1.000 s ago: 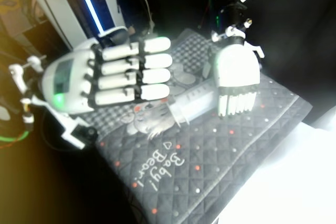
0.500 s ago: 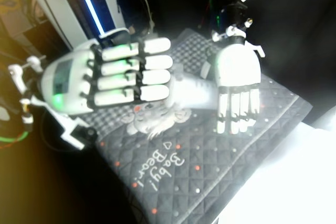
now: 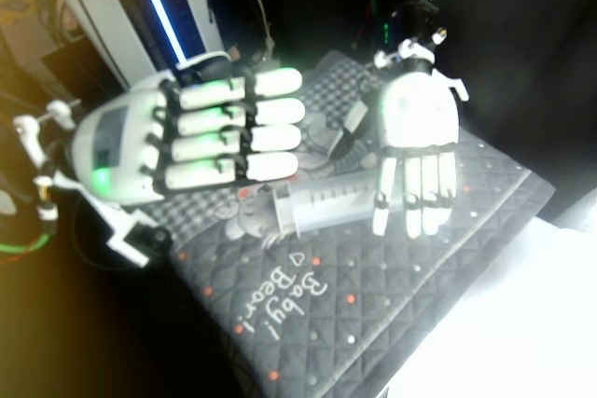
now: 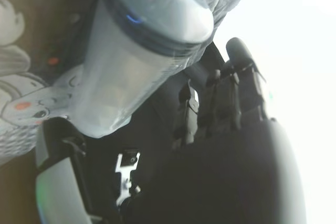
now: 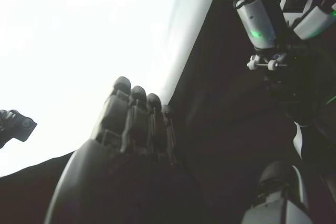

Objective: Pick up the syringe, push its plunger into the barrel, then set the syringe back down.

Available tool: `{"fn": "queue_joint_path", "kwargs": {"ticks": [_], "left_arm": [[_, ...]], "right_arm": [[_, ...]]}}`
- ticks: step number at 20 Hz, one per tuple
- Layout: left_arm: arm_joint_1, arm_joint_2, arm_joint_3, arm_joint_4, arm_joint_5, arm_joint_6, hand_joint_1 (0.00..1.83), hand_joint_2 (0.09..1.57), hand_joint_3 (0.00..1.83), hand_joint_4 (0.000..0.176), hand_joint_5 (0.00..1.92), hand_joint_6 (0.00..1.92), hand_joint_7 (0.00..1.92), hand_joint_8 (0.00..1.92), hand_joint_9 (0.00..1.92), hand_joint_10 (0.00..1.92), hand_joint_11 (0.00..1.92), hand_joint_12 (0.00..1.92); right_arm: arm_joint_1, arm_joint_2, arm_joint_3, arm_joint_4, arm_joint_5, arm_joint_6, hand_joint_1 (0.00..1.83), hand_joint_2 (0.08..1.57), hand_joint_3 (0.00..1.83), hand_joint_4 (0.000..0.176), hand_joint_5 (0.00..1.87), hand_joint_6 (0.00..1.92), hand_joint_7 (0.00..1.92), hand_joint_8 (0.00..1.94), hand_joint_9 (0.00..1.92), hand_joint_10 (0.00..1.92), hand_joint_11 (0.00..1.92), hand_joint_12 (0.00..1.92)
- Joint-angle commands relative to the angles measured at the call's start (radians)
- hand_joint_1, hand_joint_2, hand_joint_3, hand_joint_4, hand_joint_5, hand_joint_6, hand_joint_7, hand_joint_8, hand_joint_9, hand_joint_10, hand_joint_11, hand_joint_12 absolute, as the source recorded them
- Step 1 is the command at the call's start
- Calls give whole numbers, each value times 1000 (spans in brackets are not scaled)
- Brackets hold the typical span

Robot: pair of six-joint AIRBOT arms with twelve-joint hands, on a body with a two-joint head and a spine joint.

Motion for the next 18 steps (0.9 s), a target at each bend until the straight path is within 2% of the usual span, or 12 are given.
{"fn": "queue_joint_path", "kwargs": {"ticks": [1,3,5,6,7,10,11,13,14,15,16,18], "left_arm": [[-10,13,-7,-12,-76,-2,469,749,6,176,0,0,0,0,7,6,0,645],[-16,47,-23,-27,-107,-3,480,767,1,172,3,0,1,2,5,3,0,357],[-20,86,-45,-43,-138,-3,454,778,0,132,0,0,0,0,0,0,0,148],[-20,108,-57,-56,-160,-3,430,777,0,108,0,0,0,0,0,0,0,125],[-20,137,-76,-72,-186,-1,405,771,0,106,0,0,0,0,0,0,0,157],[-22,199,-112,-109,-248,2,420,786,3,61,0,0,0,0,0,0,0,78],[-25,231,-136,-133,-271,25,418,768,0,97,0,0,0,0,0,0,0,15],[-30,289,-198,-177,-289,116,395,800,10,90,0,0,0,0,0,0,0,0],[-33,308,-218,-195,-297,147,386,820,16,72,0,0,0,0,0,0,13,6],[-36,332,-241,-210,-316,166,415,839,20,20,0,0,0,0,0,0,31,14],[-43,357,-260,-221,-336,181,443,846,19,20,0,0,0,0,0,0,12,5],[-42,403,-304,-280,-381,251,521,911,16,47,0,0,0,0,0,0,0,0]], "right_arm": [[13,3,1,29,118,1,171,877,11,0,0,0,34,5,6,2,27,20],[13,3,-3,28,118,1,224,844,0,0,0,0,29,4,0,0,24,18],[13,3,-9,28,119,1,261,841,0,0,0,0,27,3,0,0,18,16],[13,3,-10,28,119,1,267,819,0,0,0,0,24,1,0,0,18,16],[13,3,-10,28,120,1,263,816,0,0,0,0,4,0,0,0,3,2],[12,9,-10,28,123,0,289,782,0,0,0,0,11,3,0,0,11,5],[10,15,-13,28,124,-2,264,768,0,14,0,0,3,0,0,0,9,5],[1,26,-27,28,124,-26,220,755,0,47,0,0,11,4,1,0,0,0],[0,35,-39,28,123,-48,185,775,0,52,0,0,4,0,0,0,0,0],[-2,50,-57,28,123,-81,185,793,0,66,0,0,10,3,0,0,0,0],[-5,59,-70,25,124,-81,226,805,5,71,0,0,27,9,0,0,0,0],[-6,64,-73,20,126,-81,131,900,18,32,0,0,49,4,13,1,0,0]]}}
